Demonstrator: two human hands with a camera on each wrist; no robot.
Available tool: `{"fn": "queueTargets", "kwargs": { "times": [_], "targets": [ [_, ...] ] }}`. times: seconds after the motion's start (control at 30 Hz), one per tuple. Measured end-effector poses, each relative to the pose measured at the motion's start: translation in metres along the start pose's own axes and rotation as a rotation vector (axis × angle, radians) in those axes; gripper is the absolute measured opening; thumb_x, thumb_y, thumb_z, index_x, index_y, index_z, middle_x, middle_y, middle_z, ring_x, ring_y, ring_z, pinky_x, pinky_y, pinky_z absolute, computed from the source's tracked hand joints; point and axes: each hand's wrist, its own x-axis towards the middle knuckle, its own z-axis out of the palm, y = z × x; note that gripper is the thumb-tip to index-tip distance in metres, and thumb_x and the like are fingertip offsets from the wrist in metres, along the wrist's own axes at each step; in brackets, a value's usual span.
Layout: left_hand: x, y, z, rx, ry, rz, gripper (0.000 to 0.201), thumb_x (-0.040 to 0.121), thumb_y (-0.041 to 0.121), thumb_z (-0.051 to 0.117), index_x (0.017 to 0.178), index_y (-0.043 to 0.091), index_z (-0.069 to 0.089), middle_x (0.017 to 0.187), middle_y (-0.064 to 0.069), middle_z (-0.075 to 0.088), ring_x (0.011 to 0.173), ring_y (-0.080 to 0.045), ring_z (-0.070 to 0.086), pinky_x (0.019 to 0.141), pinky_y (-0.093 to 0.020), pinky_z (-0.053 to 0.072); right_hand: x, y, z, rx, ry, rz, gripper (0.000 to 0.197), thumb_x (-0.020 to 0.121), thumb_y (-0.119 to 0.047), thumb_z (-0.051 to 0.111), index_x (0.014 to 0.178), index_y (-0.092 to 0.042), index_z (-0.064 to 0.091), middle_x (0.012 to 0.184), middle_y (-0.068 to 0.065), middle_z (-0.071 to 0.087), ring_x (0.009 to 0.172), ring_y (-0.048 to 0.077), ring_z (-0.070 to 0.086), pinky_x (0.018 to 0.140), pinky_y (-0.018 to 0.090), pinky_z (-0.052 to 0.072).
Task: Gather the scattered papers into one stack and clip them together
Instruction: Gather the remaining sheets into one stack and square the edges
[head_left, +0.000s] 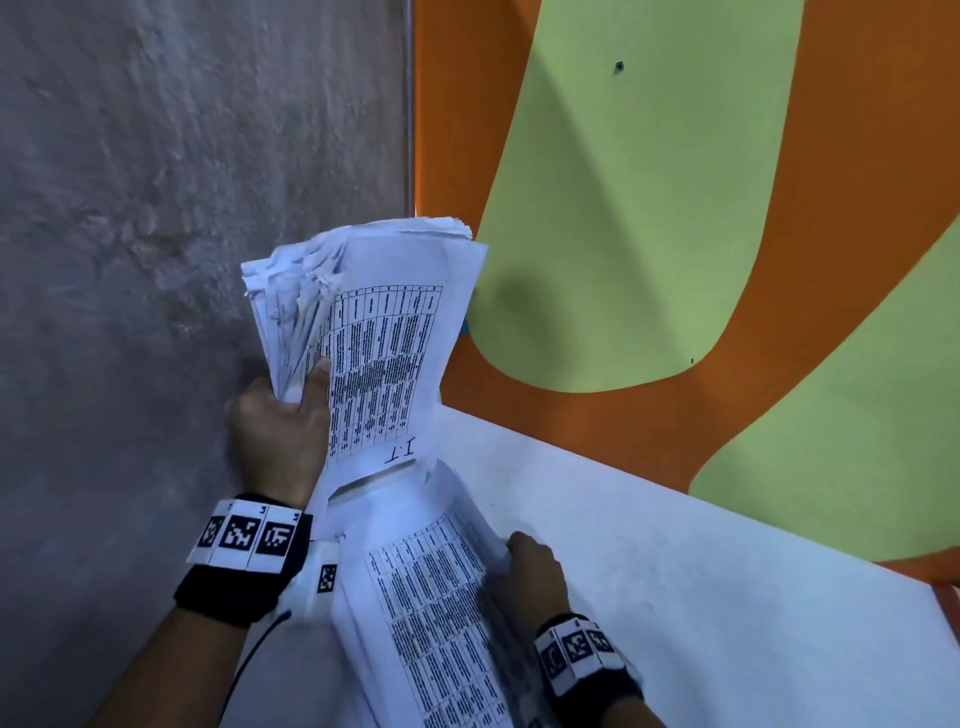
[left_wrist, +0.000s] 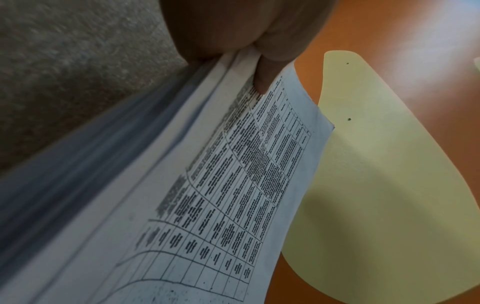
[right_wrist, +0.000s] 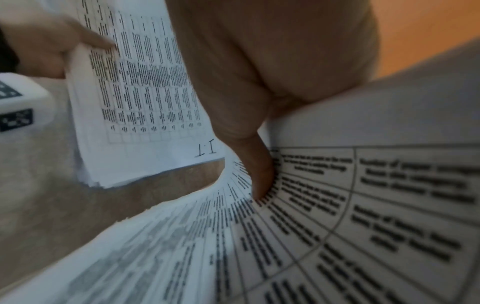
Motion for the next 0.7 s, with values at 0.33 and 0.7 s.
{"fn": "queueTargets", "kwargs": {
  "times": [0.33,0.7],
  "targets": [
    [-0.01,0.011,0.017,-0.085,-0.083,-0.113,0.035,0.081,0.029,0.074,0.066,0.001,0.059,0.072,-0.016,0.066,0.07,-0.017,0.06,0.064,-0.031,0.039,-0.061,0.083,-0.154,0.541,0.125,-0.128,0.034,0.073,-0.002,0.077,0.048,-0.016,0.06,0.044,-0.008,0.051,0.042,0.001,0.042,0.042,0.017,0.031],
    [-0.078,0.062,0.073,-0.346,-0.436,-0.073,0.039,0.078,0.026,0.078,0.058,0.011,0.048,0.053,0.009,0.049,0.042,-0.002,0.04,0.051,-0.021,0.041,-0.109,0.125,-0.243,0.892,0.359,-0.113,0.054,0.086,-0.009,0.065,0.048,-0.017,0.027,0.039,-0.006,0.021,0.029,0.008,0.015,0.034,0.014,0.021]
  ]
}}
